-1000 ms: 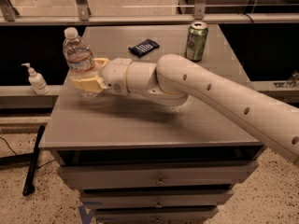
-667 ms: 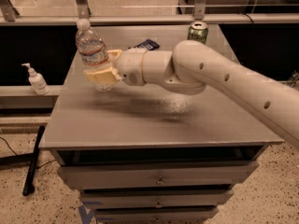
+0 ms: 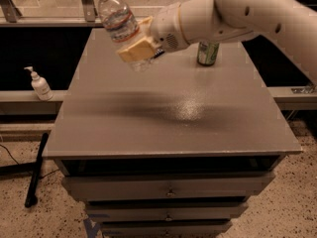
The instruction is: Knock water bottle over
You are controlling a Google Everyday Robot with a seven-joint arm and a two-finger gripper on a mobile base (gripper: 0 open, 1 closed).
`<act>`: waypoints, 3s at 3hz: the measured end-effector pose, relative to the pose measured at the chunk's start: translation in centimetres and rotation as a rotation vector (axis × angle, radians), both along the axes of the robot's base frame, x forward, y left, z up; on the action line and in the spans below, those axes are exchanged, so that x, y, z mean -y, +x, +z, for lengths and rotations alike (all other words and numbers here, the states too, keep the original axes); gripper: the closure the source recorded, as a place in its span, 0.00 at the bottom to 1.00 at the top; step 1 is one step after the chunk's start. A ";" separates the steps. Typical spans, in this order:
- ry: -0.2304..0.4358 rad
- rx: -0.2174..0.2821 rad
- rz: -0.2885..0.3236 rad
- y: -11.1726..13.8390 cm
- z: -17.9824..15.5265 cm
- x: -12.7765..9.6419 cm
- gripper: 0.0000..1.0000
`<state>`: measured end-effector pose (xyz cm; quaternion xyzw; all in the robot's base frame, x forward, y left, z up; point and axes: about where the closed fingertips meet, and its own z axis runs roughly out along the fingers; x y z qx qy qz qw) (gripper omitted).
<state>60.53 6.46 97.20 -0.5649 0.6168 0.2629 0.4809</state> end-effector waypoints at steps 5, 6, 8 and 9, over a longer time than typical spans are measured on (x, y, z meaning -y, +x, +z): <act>-0.922 -0.386 0.235 -5.8 -12.0 12.0 0.82; -0.970 -0.401 0.220 -6.9 -12.5 12.1 0.60; -1.016 -0.391 0.049 -7.5 -12.6 12.4 0.13; -1.015 -0.395 0.005 -7.8 -12.8 12.3 0.00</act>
Offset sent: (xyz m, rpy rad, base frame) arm -0.0610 -0.1356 -0.1163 -0.9302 0.4642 0.3036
